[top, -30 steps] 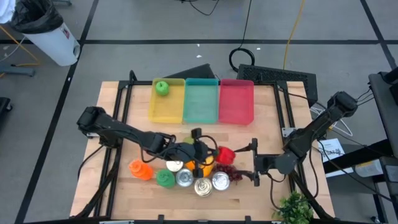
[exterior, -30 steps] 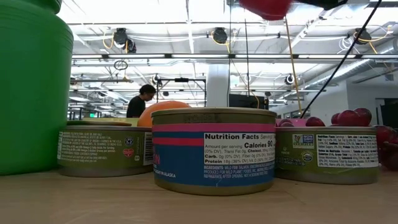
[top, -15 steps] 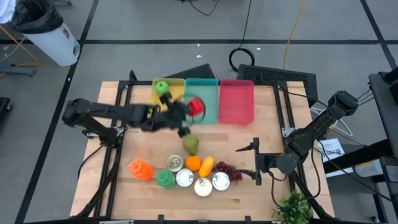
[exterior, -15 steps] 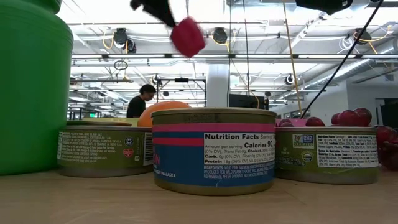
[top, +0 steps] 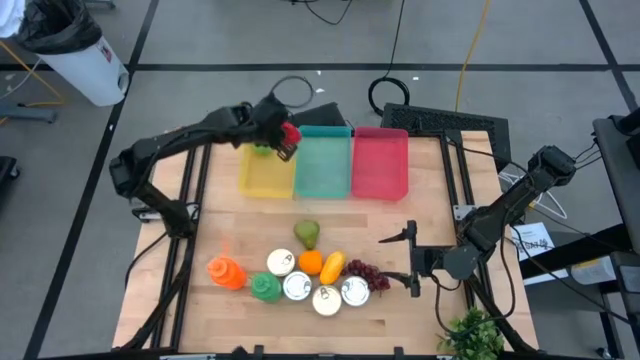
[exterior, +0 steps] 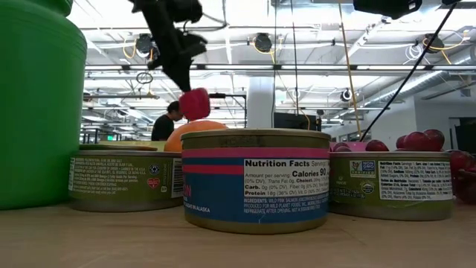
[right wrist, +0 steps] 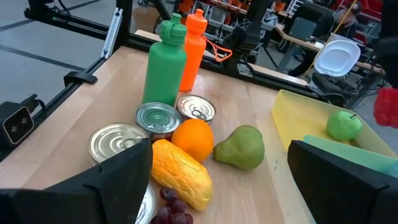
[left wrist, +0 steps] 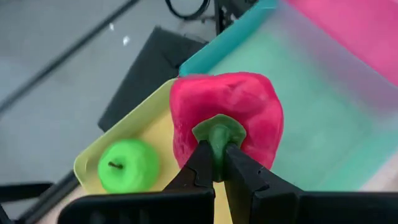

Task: Pick & Place Food Item
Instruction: Put the red bell pepper into the yellow bin

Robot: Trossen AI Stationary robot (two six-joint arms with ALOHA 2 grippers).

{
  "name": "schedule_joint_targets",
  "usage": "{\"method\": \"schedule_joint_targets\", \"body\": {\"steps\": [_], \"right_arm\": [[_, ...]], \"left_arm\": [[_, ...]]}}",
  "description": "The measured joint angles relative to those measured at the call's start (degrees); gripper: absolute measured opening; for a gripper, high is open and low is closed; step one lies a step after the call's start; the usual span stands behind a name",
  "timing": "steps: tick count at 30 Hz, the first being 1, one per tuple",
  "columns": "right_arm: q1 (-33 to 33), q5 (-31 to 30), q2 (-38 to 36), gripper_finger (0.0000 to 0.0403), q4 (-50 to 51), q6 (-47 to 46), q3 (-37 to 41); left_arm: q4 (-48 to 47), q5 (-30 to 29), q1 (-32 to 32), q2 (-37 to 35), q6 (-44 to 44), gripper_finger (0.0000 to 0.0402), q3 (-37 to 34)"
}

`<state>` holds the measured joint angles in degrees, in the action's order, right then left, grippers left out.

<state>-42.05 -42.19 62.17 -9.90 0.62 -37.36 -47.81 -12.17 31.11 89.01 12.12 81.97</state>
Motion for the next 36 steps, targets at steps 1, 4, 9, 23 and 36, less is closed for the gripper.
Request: {"method": "schedule_joint_targets", "body": {"steps": [1,4,9,23,36], "right_arm": [[0.1,0.0,0.0,0.0352,0.0,0.0,0.0],[0.8,0.0,0.0,0.0352,0.0,0.0,0.0],[1.5,0.0,0.0,0.0352,0.3,-0.9,0.0],[1.5,0.0,0.0,0.0352,1.2,-1.6,0.0],[1.5,0.0,0.0,0.0352,1.2,-1.7,0.0]], "left_arm": [[0.0,1.1,1.4,0.5,0.5,0.0007,0.0],[0.0,2.7,4.5,2.6,1.7,0.0007,0.0],[0.0,2.8,6.0,7.9,2.1,0.0007,0.0],[1.7,-0.7,6.4,15.3,5.6,0.0007,0.0],[5.4,-3.0,6.4,19.3,6.5,0.0029,0.0]]}}
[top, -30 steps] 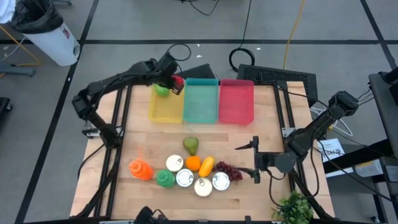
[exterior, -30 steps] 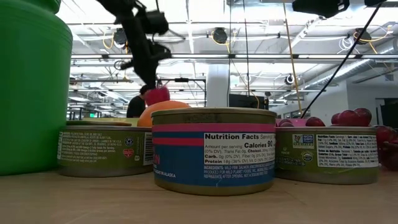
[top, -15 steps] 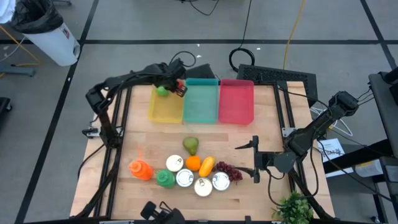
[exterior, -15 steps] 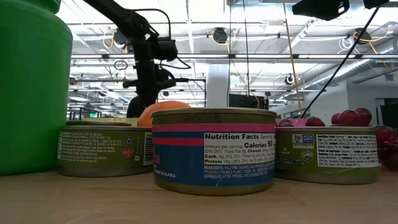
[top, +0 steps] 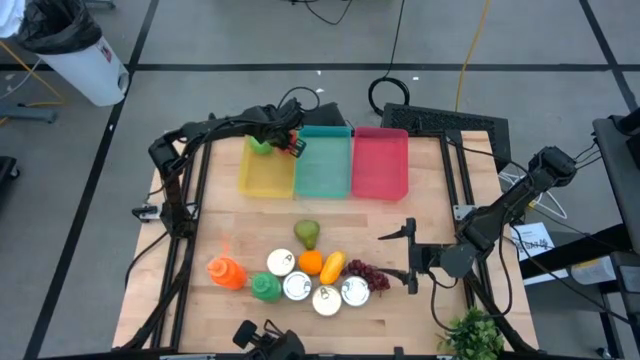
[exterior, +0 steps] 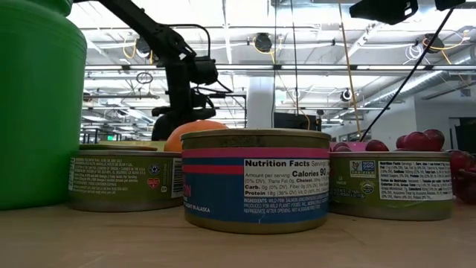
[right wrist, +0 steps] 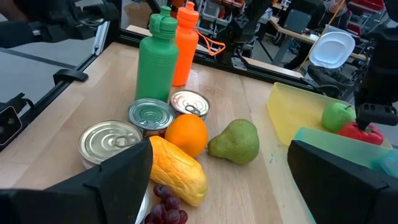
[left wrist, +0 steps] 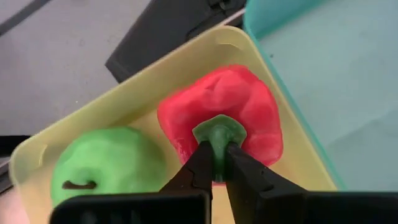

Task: Pick & Place Food Item
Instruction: Put the red bell pepper into the yellow bin, then put the red grapes into the yellow bin

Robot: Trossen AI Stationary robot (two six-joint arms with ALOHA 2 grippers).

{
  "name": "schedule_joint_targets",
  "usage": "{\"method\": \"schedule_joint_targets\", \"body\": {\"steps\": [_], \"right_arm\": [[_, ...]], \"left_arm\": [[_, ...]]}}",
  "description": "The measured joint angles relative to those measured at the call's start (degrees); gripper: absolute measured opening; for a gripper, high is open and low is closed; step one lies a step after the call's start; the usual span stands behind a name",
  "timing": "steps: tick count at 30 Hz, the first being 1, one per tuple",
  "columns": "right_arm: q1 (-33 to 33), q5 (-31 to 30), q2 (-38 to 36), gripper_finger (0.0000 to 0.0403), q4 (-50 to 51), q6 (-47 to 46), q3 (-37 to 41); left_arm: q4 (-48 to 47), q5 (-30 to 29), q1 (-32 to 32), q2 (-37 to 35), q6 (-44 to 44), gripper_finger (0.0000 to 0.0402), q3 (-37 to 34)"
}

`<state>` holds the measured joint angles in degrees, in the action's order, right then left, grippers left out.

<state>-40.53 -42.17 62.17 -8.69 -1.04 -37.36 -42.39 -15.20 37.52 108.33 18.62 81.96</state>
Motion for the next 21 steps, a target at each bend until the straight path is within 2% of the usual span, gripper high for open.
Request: {"method": "schedule_joint_targets", "body": {"steps": [8,12,16,21], "right_arm": [[0.0,0.2,0.0,0.0352,0.0,0.1,0.0],[0.0,0.2,0.0,0.0352,0.0,0.1,0.0],[0.0,0.2,0.0,0.0352,0.0,-1.1,0.0],[0.0,2.2,0.0,0.0352,0.9,-7.6,0.0]], "left_arm": [[-0.4,-1.9,-0.2,-0.7,0.0,0.0144,0.0],[-1.0,-0.7,-0.2,-0.7,-3.2,0.0198,0.0],[-4.2,3.5,-0.4,-2.1,-4.1,0.0233,1.7],[-3.7,6.1,-3.1,-9.8,-3.9,0.0255,1.9]]}}
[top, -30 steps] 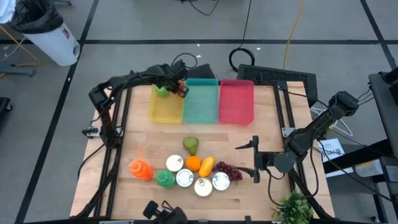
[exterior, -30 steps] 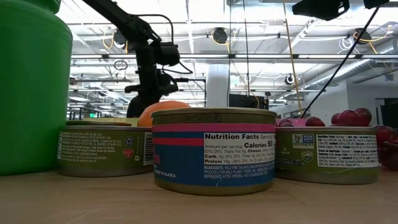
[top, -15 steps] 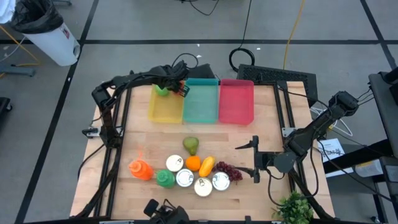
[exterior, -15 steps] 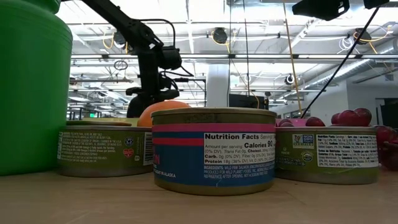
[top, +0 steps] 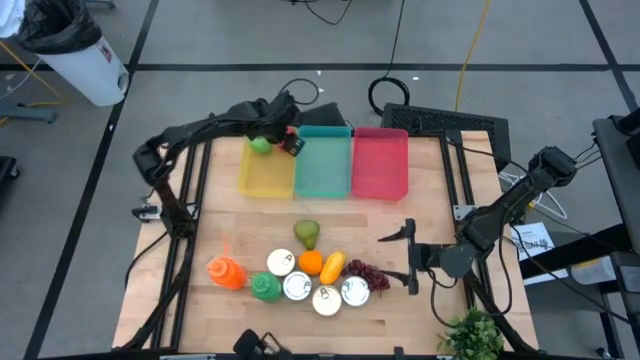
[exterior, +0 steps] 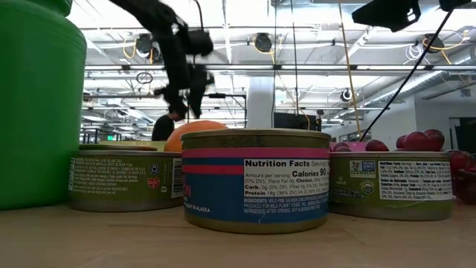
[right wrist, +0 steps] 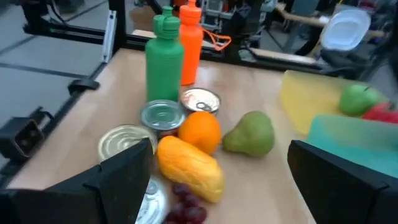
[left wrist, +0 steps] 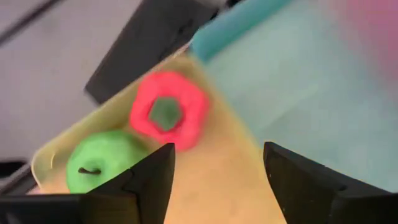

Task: Pick & Place Food Item
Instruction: Put the red grapes into the yellow bin

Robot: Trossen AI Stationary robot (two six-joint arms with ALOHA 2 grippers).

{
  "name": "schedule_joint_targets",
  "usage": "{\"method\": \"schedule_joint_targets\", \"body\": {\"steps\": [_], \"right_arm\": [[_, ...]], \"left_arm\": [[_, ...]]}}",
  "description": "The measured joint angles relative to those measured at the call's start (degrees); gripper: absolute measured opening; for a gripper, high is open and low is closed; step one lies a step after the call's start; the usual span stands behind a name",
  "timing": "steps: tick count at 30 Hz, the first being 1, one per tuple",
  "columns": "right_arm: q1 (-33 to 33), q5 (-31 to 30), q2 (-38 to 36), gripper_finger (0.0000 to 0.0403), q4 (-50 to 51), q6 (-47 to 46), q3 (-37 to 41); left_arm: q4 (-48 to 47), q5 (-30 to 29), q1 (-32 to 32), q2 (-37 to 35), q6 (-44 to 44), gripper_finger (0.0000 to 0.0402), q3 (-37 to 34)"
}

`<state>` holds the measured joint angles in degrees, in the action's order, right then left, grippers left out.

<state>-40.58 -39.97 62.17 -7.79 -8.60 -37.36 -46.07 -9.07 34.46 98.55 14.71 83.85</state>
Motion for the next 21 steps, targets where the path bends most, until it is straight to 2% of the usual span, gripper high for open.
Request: {"method": "schedule_joint_targets", "body": {"steps": [5,10,14,18,21], "right_arm": [[0.0,2.6,0.0,0.0352,-0.1,-0.5,0.0],[0.0,6.8,1.0,0.0352,-1.9,-2.5,0.0],[-0.5,11.0,3.3,0.0352,-2.0,-8.8,0.0],[-2.8,9.1,8.3,0.0347,-4.3,-10.1,-0.7],[-5.2,7.6,12.7,0.0338,-4.0,-7.8,-4.6]], "left_arm": [[3.4,-0.3,-6.5,-10.3,-2.3,0.0264,-0.6],[11.4,-1.3,-17.1,-19.4,-5.6,0.026,-5.5],[21.3,-1.6,-26.0,-25.8,-8.1,0.0262,-14.0],[34.9,-2.6,-33.3,-31.3,-8.2,0.0263,-26.1],[44.1,-4.5,-36.7,-34.7,-7.7,0.0259,-34.7]]}}
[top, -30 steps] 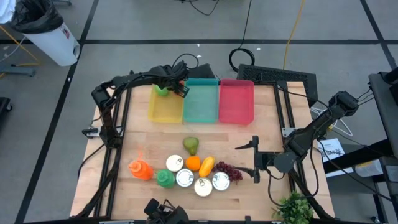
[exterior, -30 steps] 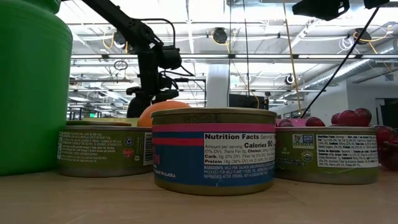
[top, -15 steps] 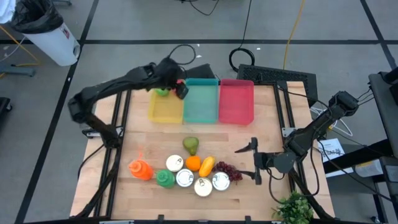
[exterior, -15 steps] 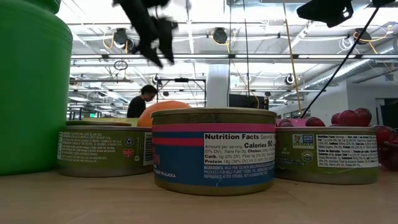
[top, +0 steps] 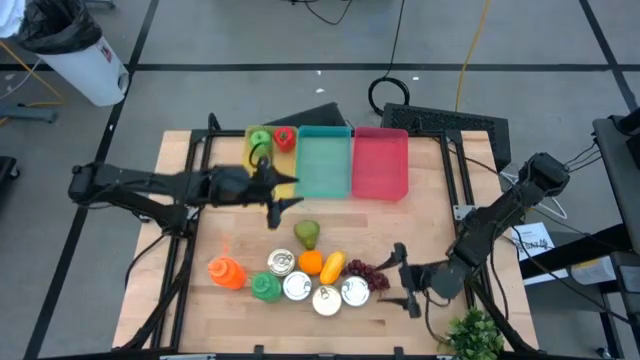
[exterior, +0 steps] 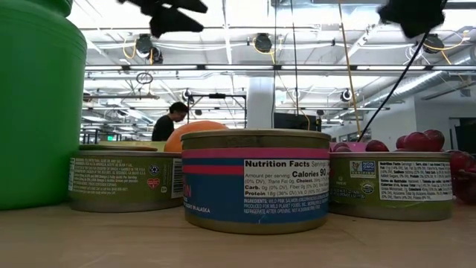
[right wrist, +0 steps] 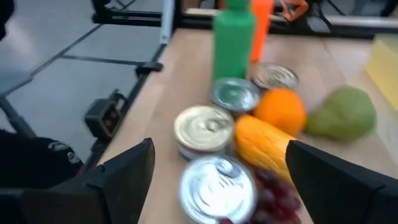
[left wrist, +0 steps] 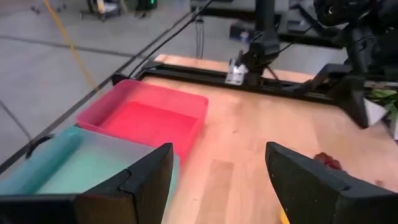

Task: Pick & Place Food Item
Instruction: Put the red grapes into the yellow bin

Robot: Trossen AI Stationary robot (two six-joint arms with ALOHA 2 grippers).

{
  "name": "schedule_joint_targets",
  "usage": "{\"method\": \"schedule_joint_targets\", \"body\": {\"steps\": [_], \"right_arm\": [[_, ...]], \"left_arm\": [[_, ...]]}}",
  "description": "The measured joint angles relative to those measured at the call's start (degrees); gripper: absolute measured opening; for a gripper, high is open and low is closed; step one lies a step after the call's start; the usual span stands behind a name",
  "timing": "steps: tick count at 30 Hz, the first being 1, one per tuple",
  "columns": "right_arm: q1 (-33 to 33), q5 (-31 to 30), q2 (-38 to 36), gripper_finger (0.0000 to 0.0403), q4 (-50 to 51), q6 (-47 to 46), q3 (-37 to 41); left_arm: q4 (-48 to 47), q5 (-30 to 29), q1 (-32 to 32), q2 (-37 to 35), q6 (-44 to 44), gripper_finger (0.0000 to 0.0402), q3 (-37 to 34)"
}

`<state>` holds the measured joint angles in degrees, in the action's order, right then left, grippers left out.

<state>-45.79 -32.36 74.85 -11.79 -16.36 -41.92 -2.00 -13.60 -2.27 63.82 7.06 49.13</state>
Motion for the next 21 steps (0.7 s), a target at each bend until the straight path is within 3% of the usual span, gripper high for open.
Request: {"method": "schedule_joint_targets", "body": {"steps": [4,8,16,21], "right_arm": [[-3.8,-2.3,6.9,0.0327,0.3,2.5,-4.2],[-5.1,-1.7,13.0,0.0321,1.9,-2.3,-4.9],[-4.1,12.1,16.6,0.0311,7.2,-19.7,-4.9],[-2.5,13.1,18.1,0.0305,8.4,-21.1,-5.0]], "left_arm": [[8.6,-0.5,-1.8,-3.1,2.7,0.0259,-8.2],[12.5,-0.5,-2.0,-3.7,6.3,0.0265,-12.7],[12.8,-0.5,-2.0,-1.3,10.4,0.0267,-14.6],[14.0,-1.1,-1.8,-0.3,10.9,0.0267,-14.6]]}}
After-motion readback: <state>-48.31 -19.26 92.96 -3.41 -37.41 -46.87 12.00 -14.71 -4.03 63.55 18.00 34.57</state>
